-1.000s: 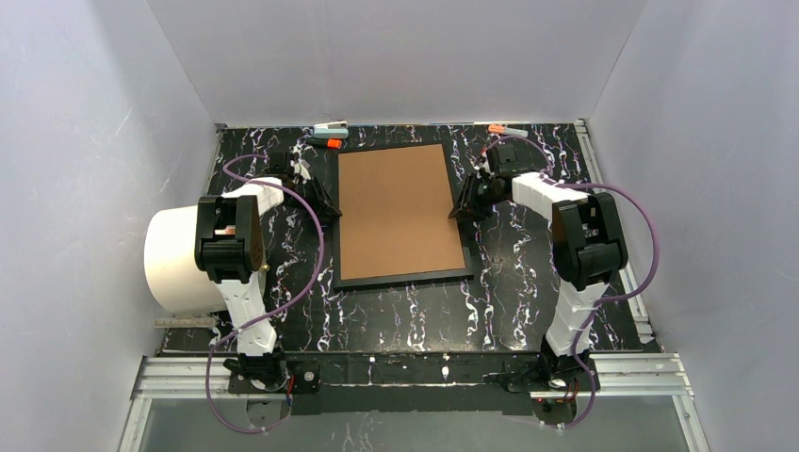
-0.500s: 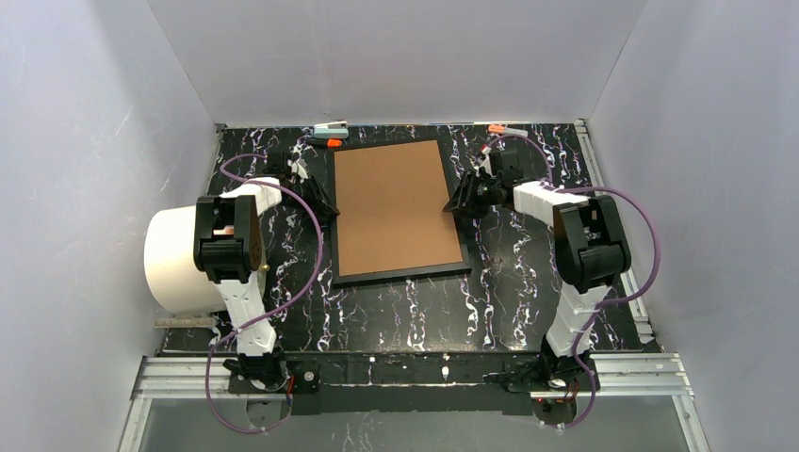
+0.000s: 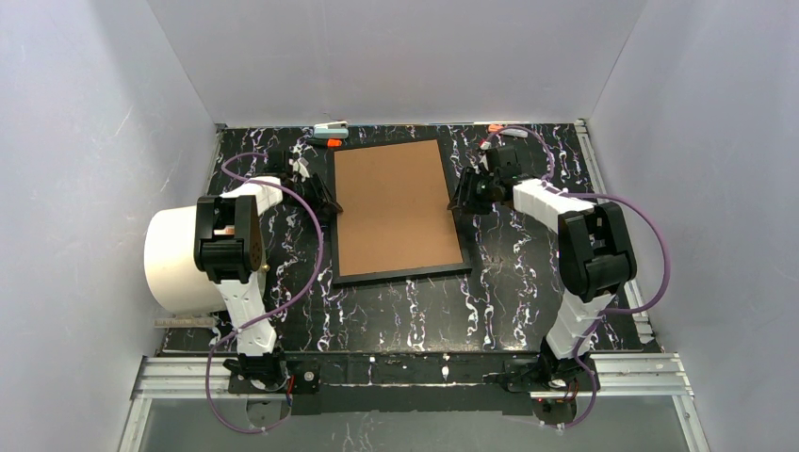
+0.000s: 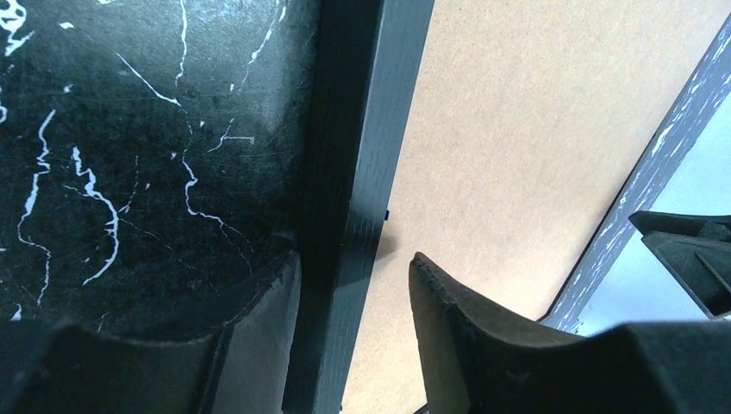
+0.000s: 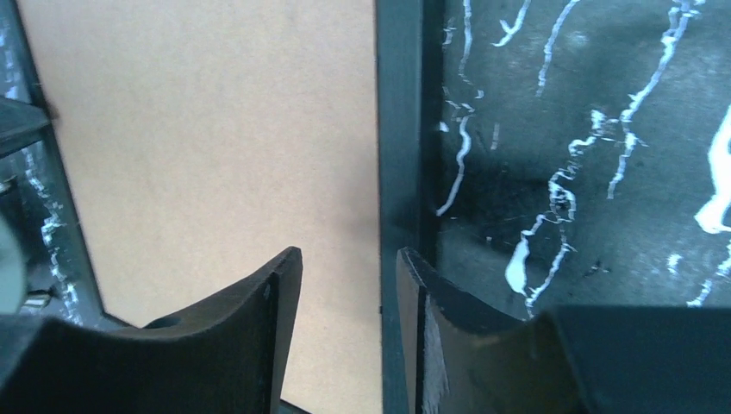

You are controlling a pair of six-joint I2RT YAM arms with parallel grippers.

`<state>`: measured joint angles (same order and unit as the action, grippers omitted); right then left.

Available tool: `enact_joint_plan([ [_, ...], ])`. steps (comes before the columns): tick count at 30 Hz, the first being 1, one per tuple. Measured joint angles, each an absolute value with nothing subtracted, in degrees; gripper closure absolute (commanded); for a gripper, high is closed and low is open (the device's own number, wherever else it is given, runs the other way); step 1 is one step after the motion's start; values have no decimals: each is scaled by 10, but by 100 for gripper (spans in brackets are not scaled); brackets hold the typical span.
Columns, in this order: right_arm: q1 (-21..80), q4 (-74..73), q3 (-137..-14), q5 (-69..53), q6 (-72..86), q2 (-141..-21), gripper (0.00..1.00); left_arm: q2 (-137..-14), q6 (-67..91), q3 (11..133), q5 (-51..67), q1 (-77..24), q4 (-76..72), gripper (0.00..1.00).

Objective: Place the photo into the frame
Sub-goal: Install the photo frame at the center of the board, then adjust the photo frame at the center of the board.

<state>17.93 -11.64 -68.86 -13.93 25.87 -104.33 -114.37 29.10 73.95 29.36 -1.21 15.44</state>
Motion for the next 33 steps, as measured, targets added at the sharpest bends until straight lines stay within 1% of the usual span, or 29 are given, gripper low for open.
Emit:
enact_joint_plan([
  [4,180,-100,-693,-174,271,-1045,50,-1144,290,743,295,-13,155,43],
  [7,180,-79,-717,-200,288,-1066,45,-1144,288,750,291,-14,160,39],
  [10,181,-57,-759,-210,302,-1105,43,-1145,287,759,282,-17,164,34],
  [15,182,-35,-842,-234,313,-1189,46,-1155,291,780,274,-17,157,18],
  [18,182,-31,-870,-246,314,-1229,48,-1161,292,792,269,-17,147,13],
  [24,183,-38,-918,-253,315,-1264,48,-1181,292,822,256,-17,133,10],
  [29,183,-54,-946,-240,316,-1266,41,-1207,292,859,246,-17,130,9],
  [33,174,-50,-998,-219,318,-1274,33,-1232,292,894,240,-17,128,8],
])
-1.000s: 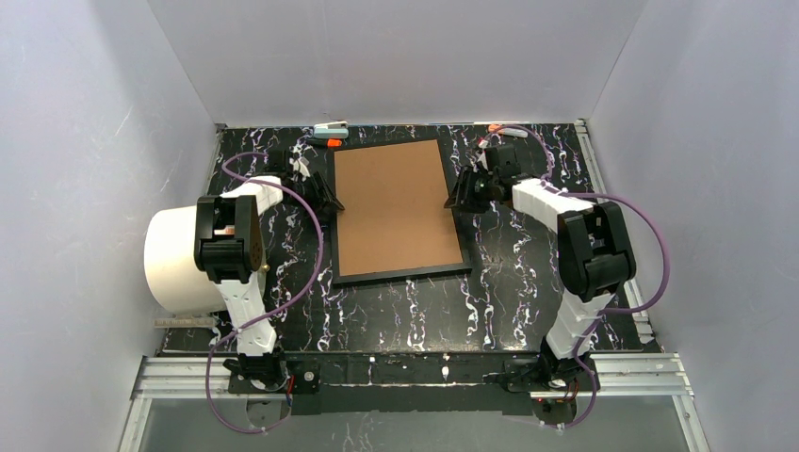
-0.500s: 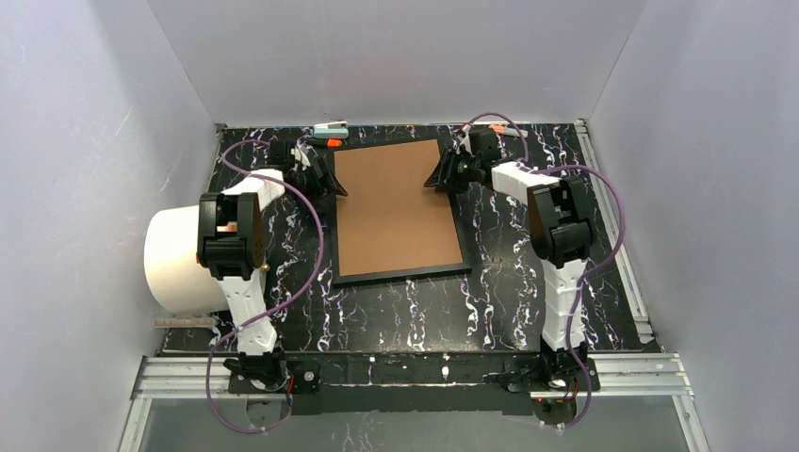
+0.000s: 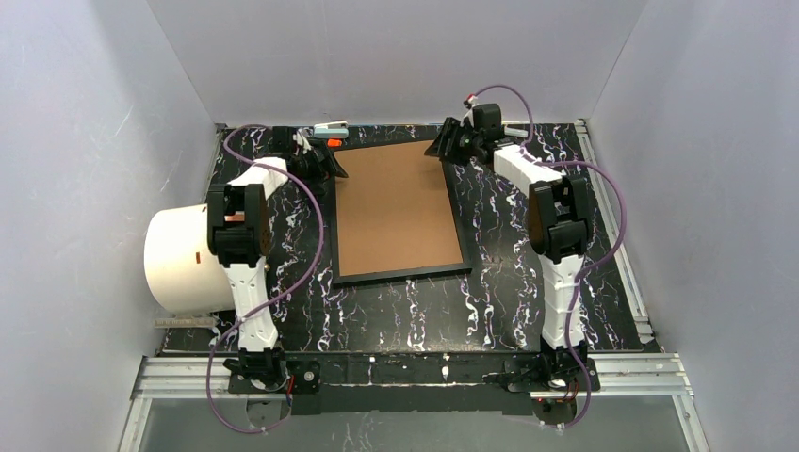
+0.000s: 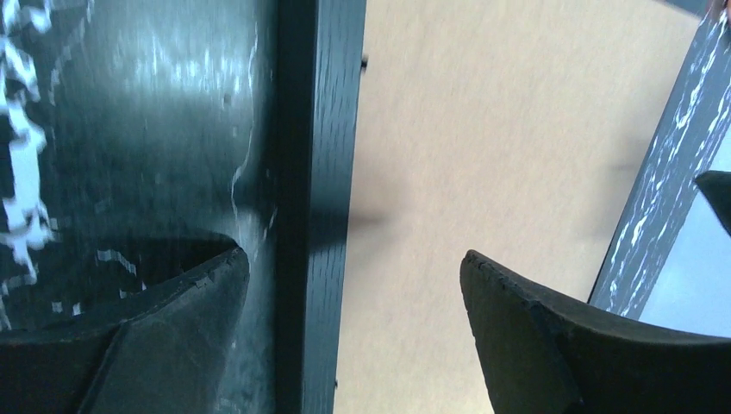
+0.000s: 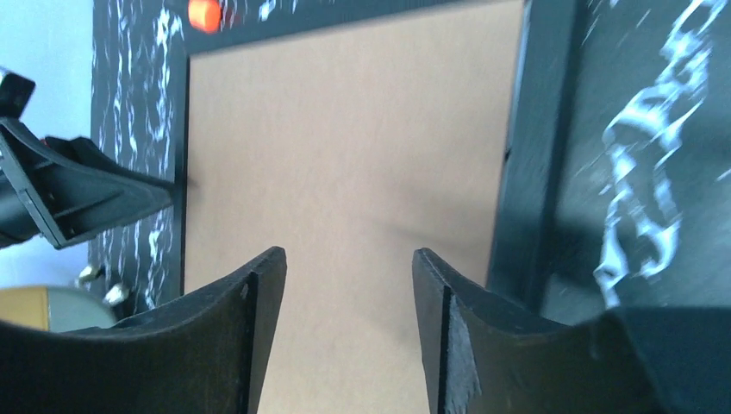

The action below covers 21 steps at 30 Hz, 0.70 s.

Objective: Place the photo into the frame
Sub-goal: Adjust the photo frame at the center of the board.

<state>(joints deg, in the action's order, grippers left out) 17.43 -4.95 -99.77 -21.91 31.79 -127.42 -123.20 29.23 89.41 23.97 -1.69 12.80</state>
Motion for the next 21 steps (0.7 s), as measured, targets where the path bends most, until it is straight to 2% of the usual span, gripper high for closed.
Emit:
enact_joint_plan([
  [3,160,-37,-1034,-194,319,-1288,19,-1260,294,936,231,-17,122,8],
  [7,143,-28,-1082,-164,322,-1329,13,-1297,298,987,224,-17,110,12],
  [13,129,-55,-1144,-154,314,-1412,16,-1327,316,1013,252,-17,70,25],
  [18,129,-60,-1144,-201,314,-1416,26,-1338,321,1013,278,-16,42,33],
  [21,127,-44,-1117,-221,316,-1410,29,-1341,318,1013,287,-18,34,35],
])
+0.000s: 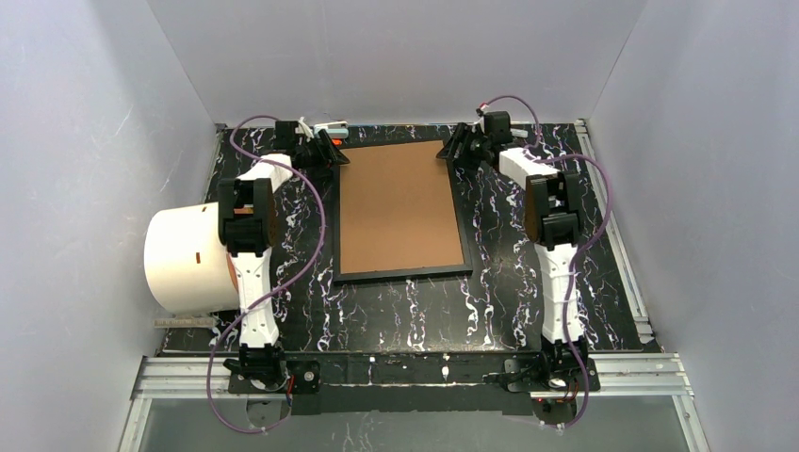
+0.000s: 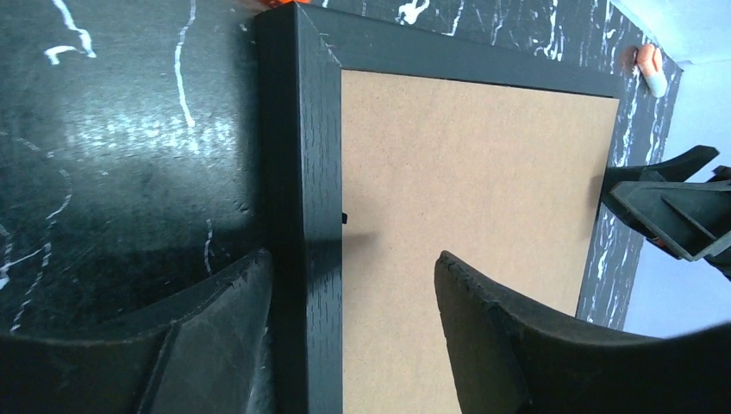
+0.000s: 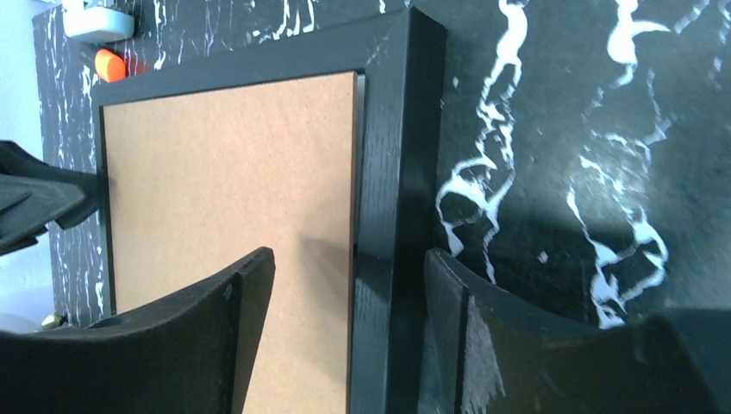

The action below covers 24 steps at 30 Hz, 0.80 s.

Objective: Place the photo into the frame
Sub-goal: Adjust the photo frame at the center of the board.

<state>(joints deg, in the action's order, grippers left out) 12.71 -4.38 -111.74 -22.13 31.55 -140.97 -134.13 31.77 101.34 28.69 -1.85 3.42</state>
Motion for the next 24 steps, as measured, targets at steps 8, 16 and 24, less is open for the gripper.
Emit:
enact_joint_plan([
  [8,105,7,-906,-233,323,-1284,33,-1344,303,1013,298,-45,27,35],
  [16,102,14,-634,-228,349,-1088,35,-1345,287,1013,294,-93,19,34],
  [24,109,-22,-445,-218,386,-918,27,-1381,287,1061,286,-168,-5,32],
])
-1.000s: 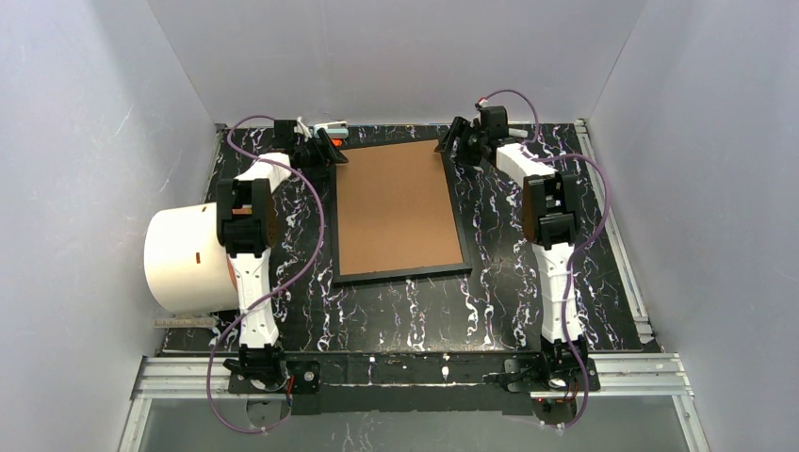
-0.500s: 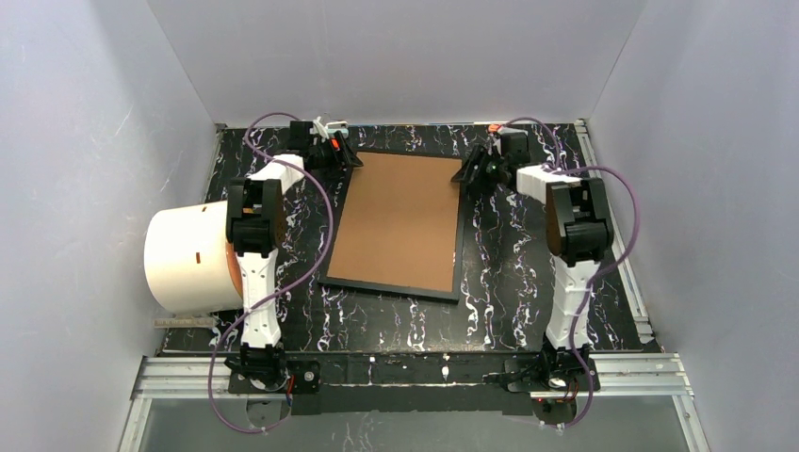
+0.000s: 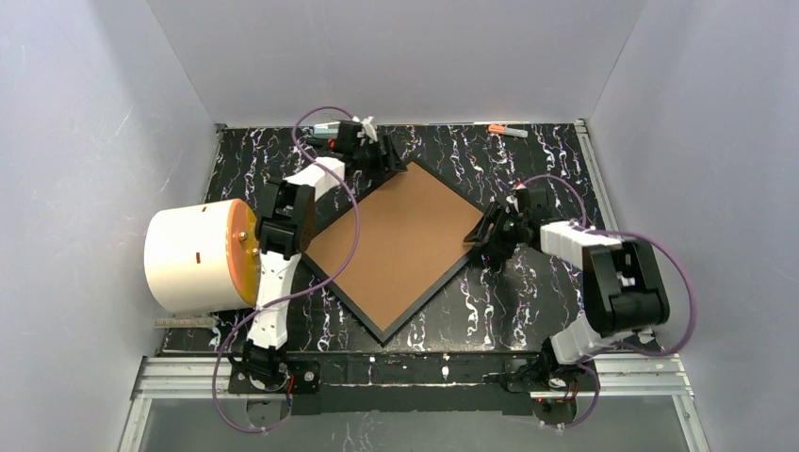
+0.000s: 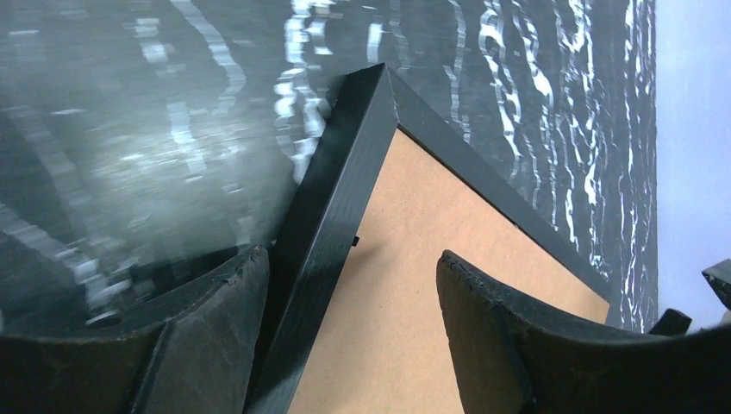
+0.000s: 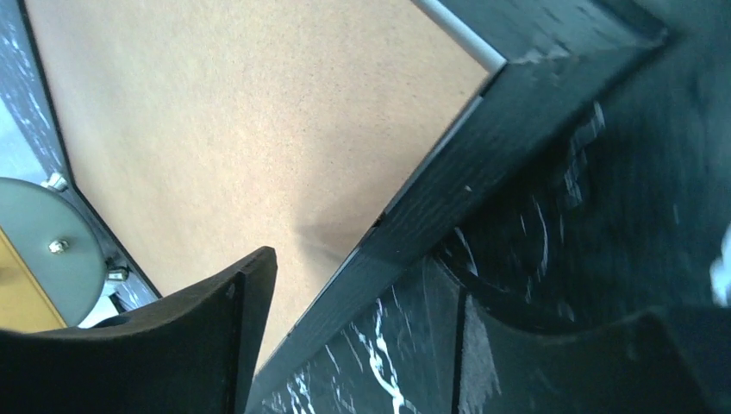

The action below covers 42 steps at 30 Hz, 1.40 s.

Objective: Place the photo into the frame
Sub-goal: Adjust the photo frame at the center of the board.

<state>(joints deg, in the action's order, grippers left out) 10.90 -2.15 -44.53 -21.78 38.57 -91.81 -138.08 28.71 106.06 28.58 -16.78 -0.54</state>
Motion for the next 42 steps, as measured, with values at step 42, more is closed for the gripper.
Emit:
enact_joint_plan([
  [42,71,-270,-636,-120,220,-970,26,-930,277,680,0,-201,365,2],
])
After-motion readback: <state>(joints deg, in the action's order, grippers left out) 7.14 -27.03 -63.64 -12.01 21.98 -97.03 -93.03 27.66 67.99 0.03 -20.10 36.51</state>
